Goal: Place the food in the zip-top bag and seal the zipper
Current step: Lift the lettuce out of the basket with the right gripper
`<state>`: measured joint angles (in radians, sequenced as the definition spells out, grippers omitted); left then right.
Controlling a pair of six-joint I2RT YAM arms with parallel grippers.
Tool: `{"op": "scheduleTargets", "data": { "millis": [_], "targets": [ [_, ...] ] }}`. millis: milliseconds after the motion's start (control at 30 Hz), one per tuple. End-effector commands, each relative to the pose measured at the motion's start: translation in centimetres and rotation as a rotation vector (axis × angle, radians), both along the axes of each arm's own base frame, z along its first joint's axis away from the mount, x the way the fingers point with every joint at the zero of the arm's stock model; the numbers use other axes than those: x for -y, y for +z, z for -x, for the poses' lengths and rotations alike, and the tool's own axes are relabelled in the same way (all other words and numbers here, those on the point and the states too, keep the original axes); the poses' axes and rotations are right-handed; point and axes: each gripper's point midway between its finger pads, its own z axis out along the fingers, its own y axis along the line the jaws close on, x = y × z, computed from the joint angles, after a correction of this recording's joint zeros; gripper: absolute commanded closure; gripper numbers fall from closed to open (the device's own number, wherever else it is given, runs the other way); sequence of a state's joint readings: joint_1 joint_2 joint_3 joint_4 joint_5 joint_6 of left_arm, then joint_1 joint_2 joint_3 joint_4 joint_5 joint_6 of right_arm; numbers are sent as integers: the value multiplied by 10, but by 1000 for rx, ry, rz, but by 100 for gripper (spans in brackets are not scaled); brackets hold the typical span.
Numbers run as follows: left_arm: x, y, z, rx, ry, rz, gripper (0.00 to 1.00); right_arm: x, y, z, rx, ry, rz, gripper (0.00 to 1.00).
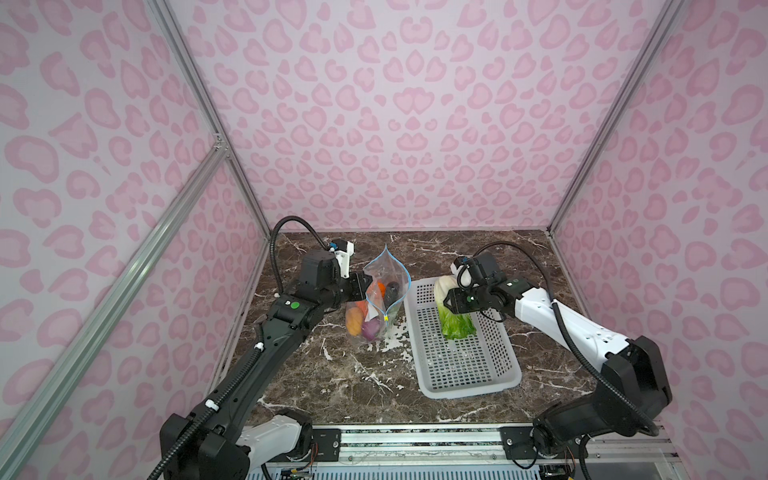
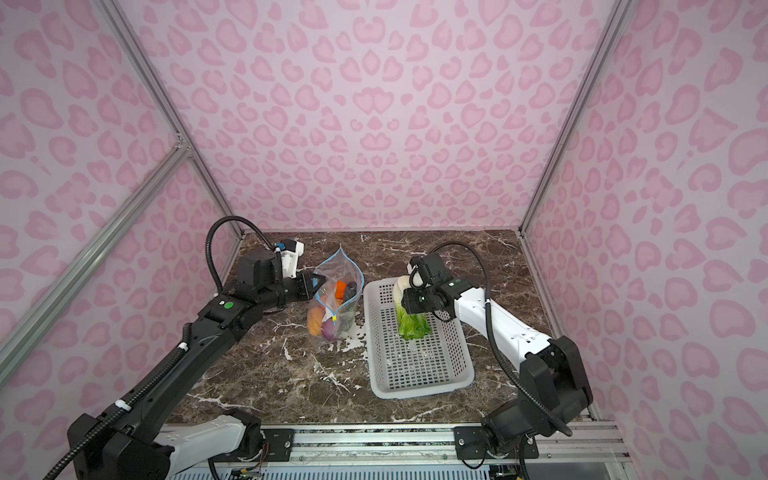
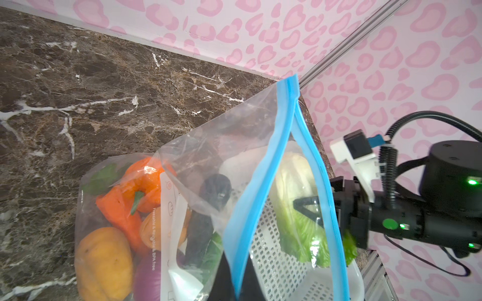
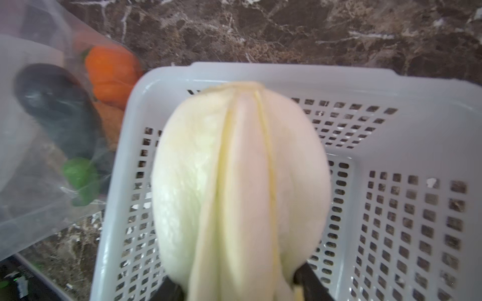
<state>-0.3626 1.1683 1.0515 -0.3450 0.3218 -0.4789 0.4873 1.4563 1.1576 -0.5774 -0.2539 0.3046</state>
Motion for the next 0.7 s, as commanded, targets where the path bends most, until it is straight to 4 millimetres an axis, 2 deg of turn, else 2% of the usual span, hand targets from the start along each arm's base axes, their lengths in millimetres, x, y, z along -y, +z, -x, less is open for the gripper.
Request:
{"op": "scheduleTargets", "data": {
  "millis": [0, 33, 133, 167, 267, 400, 667],
  "targets": [
    [-1, 3, -2, 11, 8, 5, 97, -8, 51, -11, 114, -10, -132, 72],
    [-1, 2, -2, 11, 9, 5, 97, -8, 63, -13, 145, -12, -149, 76],
    [-1, 2, -2, 11, 8, 5, 98, -9, 101, -18, 242, -24, -209, 97],
    [-1, 3, -2, 12, 10, 5, 97, -11, 114, -18, 274, -25, -238, 100],
    [-1, 2, -2, 12, 9, 5, 97, -17, 143, -19, 341, -25, -327, 100],
    [-1, 3, -2, 13, 9, 5, 97, -29, 171, -15, 398, -10, -420, 100],
    [0, 0, -2, 4, 6, 5, 97, -79, 233, 11, 578, 51, -459, 100]
  ]
}}
